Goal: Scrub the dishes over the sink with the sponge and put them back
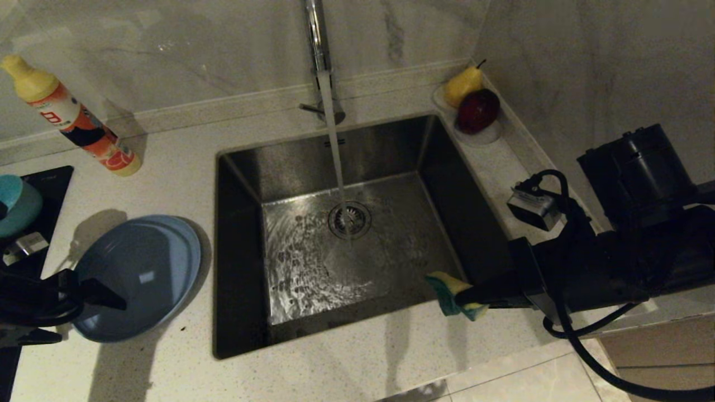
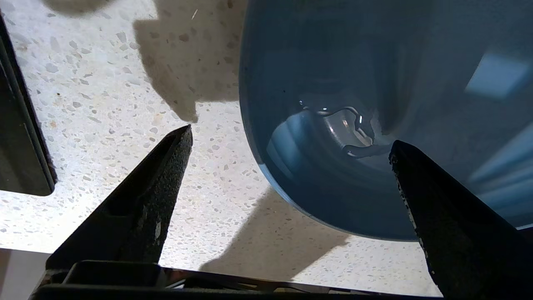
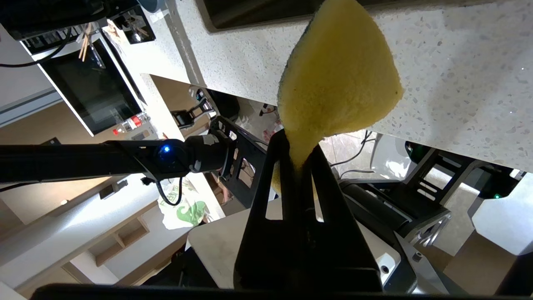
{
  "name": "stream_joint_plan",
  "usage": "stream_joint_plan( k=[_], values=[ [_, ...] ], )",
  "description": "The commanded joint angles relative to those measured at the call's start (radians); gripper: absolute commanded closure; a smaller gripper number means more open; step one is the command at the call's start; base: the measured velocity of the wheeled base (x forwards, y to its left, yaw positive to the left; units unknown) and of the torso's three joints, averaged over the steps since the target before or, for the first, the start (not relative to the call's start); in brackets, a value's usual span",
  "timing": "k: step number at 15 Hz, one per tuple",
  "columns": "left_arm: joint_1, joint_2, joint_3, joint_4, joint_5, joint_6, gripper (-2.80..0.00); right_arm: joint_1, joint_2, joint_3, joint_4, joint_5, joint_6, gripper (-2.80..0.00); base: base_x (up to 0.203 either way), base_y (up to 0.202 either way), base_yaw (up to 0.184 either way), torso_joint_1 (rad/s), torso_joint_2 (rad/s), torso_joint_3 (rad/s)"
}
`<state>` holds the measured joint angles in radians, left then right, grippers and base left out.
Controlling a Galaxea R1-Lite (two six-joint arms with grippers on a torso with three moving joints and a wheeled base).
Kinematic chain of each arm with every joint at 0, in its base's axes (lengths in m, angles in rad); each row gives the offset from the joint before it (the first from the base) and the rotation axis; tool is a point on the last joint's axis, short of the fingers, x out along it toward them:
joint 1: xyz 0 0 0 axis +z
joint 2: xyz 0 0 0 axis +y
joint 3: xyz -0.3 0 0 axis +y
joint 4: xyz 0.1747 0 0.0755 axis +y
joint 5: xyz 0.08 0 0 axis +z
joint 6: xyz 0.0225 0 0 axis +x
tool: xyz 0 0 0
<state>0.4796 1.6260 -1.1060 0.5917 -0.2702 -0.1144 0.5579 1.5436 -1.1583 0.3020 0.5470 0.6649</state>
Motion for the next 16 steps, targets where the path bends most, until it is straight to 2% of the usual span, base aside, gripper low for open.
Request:
stream_joint_plan(
  k=[1,2,3,4,9,16],
  values=[
    [0.001,0.004,0.001,0.003,-0.001,-0.001,-2.80,0.000,0.001,-0.001,0.002,0.004,0.003,0.00,0.000,0.000,0.000,0.000,0.00,0.000],
    [0.001,0.009,0.001,0.003,-0.001,-0.001,-2.80,0.000,0.001,-0.001,0.002,0.004,0.004,0.00,0.000,0.000,0.000,0.000,0.00,0.000],
    [0.000,0.012,0.003,0.002,0.000,-0.001,-1.72,0.000,0.003,0.000,0.002,0.004,0.004,0.00,0.000,0.000,0.000,0.000,0.00,0.000],
    [0.000,0.012,0.007,0.002,0.000,-0.001,0.00,0.000,0.003,0.000,0.002,0.004,0.004,0.00,0.000,0.000,0.000,0.000,0.00,0.000],
    [0.001,0.019,0.074,-0.114,0.013,0.000,0.00,0.000,0.006,-0.001,0.002,0.004,0.002,0.00,0.000,0.000,0.000,0.000,0.00,0.000],
    [0.011,0.023,0.057,-0.127,0.028,-0.001,0.00,0.000,0.015,-0.008,0.002,0.004,0.004,0.00,0.000,0.000,0.000,0.000,0.00,0.000]
  ],
)
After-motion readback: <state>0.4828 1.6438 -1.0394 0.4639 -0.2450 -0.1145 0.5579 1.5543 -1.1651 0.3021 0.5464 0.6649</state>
